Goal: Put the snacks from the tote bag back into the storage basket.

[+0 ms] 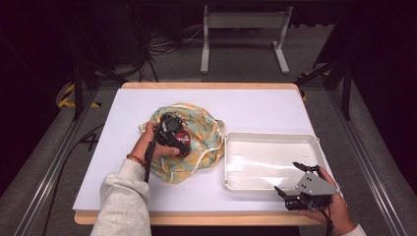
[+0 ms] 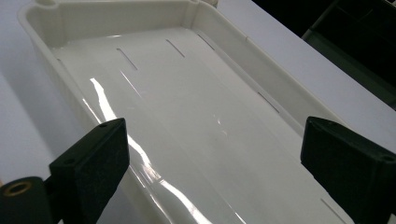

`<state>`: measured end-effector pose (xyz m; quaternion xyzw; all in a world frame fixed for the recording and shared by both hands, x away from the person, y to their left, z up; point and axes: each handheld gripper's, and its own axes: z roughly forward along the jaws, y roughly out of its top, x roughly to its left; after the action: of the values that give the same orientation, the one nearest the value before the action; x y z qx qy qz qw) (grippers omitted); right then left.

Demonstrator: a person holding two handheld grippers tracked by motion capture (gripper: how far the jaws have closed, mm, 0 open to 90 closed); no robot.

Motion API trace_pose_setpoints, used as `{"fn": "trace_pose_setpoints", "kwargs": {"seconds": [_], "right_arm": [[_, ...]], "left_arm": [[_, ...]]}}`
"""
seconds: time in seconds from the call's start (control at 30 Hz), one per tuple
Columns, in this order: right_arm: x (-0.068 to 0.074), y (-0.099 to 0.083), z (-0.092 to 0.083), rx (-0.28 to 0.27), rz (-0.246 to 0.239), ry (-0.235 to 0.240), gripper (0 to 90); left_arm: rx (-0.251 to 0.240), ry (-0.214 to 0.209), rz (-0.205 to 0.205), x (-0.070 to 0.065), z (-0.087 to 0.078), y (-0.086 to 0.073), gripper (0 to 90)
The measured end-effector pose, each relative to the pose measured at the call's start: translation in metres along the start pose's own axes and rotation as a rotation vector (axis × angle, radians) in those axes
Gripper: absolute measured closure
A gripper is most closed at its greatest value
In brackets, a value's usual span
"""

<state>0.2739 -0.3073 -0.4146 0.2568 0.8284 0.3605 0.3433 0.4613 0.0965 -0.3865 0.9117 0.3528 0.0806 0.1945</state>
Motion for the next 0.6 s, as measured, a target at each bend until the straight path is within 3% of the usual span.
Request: {"fn": "trace_pose_setpoints", "kwargs": {"seconds": [0.27,0.6], "right_arm": [[0.0003,-0.0005,0.0007,0.004,-0.005,0.002,8.6],[-0.0004,-0.0008,-0.0018,-0.004,-0.006,-0.002,8.6]], "left_arm": [[0.022,-0.031,-0.026,0.0052,0.0020,0.0060,25.0],[0.021,-0.029,-0.014,0.0027,0.0011,0.0034,25.2]]}}
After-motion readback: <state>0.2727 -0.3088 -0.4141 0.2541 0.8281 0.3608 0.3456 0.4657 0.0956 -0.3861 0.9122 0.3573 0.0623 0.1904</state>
